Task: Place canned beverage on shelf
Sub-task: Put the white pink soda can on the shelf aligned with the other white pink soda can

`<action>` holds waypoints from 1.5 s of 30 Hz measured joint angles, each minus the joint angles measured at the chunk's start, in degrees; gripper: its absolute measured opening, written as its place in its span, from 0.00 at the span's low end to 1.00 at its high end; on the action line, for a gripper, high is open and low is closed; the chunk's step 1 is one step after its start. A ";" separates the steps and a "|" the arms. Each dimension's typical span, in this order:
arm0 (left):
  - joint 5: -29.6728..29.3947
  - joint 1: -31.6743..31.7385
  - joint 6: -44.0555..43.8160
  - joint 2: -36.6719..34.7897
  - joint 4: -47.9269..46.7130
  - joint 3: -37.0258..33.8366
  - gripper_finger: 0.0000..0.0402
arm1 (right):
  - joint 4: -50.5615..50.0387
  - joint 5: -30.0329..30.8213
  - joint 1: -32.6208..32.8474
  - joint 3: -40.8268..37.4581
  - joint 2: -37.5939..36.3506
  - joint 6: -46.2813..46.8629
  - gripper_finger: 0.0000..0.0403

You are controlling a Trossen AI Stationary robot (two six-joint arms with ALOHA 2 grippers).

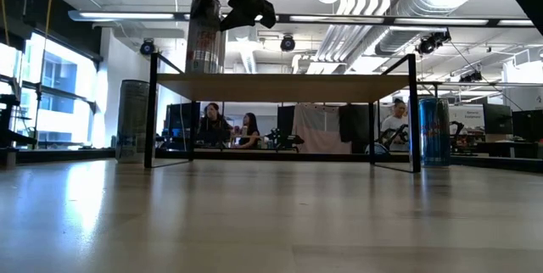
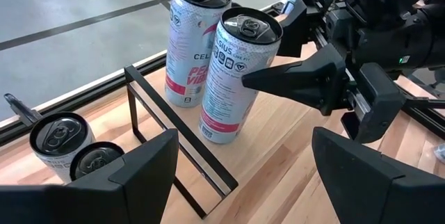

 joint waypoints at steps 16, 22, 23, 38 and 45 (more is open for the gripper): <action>1.05 0.02 -0.07 0.00 0.06 0.00 0.74 | -0.39 -0.26 0.00 0.02 0.00 -0.05 0.59; 1.16 0.01 -0.06 0.00 0.06 0.00 0.74 | -0.46 0.68 0.00 0.02 0.00 0.04 0.66; 1.18 0.00 -0.07 0.00 0.07 0.00 0.74 | -0.55 0.71 0.02 0.02 0.00 0.04 0.69; 1.18 0.00 0.45 0.00 0.04 0.00 0.74 | -1.14 0.88 0.00 -0.15 0.26 -0.51 0.82; 1.18 0.01 0.47 0.00 0.06 0.00 0.74 | -1.77 0.46 0.50 -0.09 -0.72 -2.94 0.82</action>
